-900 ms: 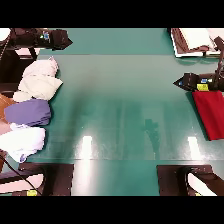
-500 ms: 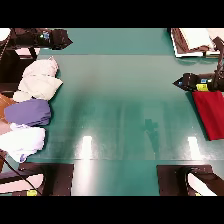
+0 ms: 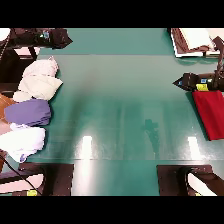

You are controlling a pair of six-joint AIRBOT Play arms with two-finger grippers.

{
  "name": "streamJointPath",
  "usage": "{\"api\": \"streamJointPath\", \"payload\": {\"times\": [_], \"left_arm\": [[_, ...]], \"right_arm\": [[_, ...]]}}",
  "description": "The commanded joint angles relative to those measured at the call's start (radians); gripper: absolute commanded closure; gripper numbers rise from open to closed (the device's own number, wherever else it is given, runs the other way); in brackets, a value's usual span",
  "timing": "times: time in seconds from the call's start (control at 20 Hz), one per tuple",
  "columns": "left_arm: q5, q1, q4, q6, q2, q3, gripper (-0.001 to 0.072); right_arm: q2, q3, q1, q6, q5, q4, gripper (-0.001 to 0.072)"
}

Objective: Fold the shirts.

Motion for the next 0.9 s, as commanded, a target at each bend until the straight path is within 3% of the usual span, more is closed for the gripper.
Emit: {"api": "streamJointPath", "payload": {"times": [0.0, 0.15, 0.2, 0.25, 0.45, 0.7, 0.85], "left_arm": [[0.065, 0.000, -0.022, 0.000, 0.000, 0.001, 0.0686], [0.116, 0.000, 0.008, 0.028, -0.001, 0.001, 0.0683], [0.133, 0.002, 0.079, 0.056, -0.002, 0.001, 0.0449], [0.134, 0.003, 0.174, 0.040, -0.005, 0.001, 0.0103], [0.098, 0.013, 0.687, -0.147, -0.085, 0.000, 0.0096], [0.142, 0.145, 0.706, -0.245, -0.303, 0.000, 0.0096], [0.185, 0.204, 0.668, -0.258, -0.417, 0.000, 0.0096]], "right_arm": [[0.000, 0.001, 0.001, 0.001, -0.008, 0.000, 0.0699], [0.000, 0.001, 0.001, 0.002, -0.017, 0.000, 0.0698], [0.000, 0.001, 0.001, 0.002, -0.021, 0.000, 0.0699], [0.000, 0.001, 0.001, 0.002, -0.023, 0.001, 0.0699], [0.000, 0.001, 0.001, 0.002, -0.028, 0.001, 0.0698], [0.000, 0.001, 0.001, 0.002, -0.029, 0.001, 0.0698], [0.000, 0.001, 0.001, 0.002, -0.029, 0.001, 0.0698]]}}
